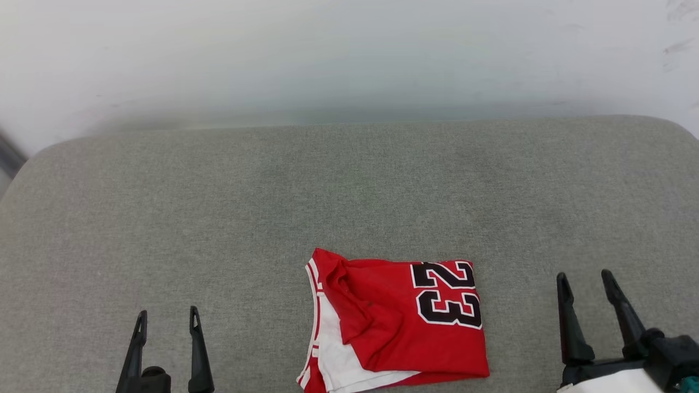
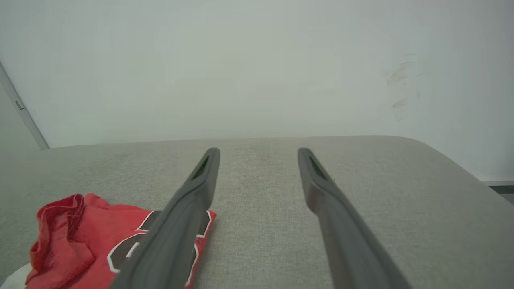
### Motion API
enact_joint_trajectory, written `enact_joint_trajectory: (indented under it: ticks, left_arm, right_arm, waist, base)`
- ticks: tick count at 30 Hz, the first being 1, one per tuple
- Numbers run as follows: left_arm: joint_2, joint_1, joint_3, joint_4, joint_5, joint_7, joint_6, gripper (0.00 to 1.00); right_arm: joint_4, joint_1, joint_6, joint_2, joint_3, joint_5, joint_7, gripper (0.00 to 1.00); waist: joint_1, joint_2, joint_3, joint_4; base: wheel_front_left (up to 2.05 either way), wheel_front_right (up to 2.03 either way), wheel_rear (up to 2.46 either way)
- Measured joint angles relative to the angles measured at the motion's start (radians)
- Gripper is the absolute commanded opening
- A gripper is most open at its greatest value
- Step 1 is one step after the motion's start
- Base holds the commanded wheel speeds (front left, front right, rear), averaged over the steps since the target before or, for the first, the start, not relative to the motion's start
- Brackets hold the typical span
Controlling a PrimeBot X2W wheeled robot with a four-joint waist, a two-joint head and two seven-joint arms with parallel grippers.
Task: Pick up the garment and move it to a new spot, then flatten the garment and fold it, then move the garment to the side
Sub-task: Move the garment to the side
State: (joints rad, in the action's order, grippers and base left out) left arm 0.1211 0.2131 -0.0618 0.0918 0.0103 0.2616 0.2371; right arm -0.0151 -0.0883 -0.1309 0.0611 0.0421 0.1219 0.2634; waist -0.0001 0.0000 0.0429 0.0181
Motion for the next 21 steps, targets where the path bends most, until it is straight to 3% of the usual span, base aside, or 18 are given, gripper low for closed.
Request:
enact_joint_trajectory:
  ticks: [9,14,19,21]
  left_arm:
    - [0.001,0.008,-0.007,-0.008,-0.004,0.0,-0.008,1.0]
    - [-0.003,0.008,-0.006,-0.007,-0.004,0.0,-0.004,1.0]
    - [-0.006,0.006,-0.008,-0.008,-0.004,0.0,-0.004,1.0]
    - [-0.007,0.002,-0.011,-0.01,-0.004,0.0,-0.008,1.0]
  right_arm:
    - [0.003,-0.042,0.0,-0.008,-0.018,0.013,0.0,1.0]
    - [0.054,0.069,0.0,-0.005,-0.011,-0.01,0.0,1.0]
    - [0.07,0.247,0.0,0.098,-0.064,-0.023,-0.002,1.0]
    - [0.051,0.311,0.0,0.153,-0.109,-0.009,-0.058,1.0]
  waist:
    - [0.0,0.0,-0.011,-0.004]
    - [0.0,0.0,-0.008,-0.009]
    - [0.0,0.0,0.0,-0.007]
    - [0.0,0.0,0.003,-0.003]
  base:
    - [0.0,0.0,0.0]
    - [0.0,0.0,0.0]
    - [0.0,0.0,0.0]
    - [0.0,0.0,0.0]
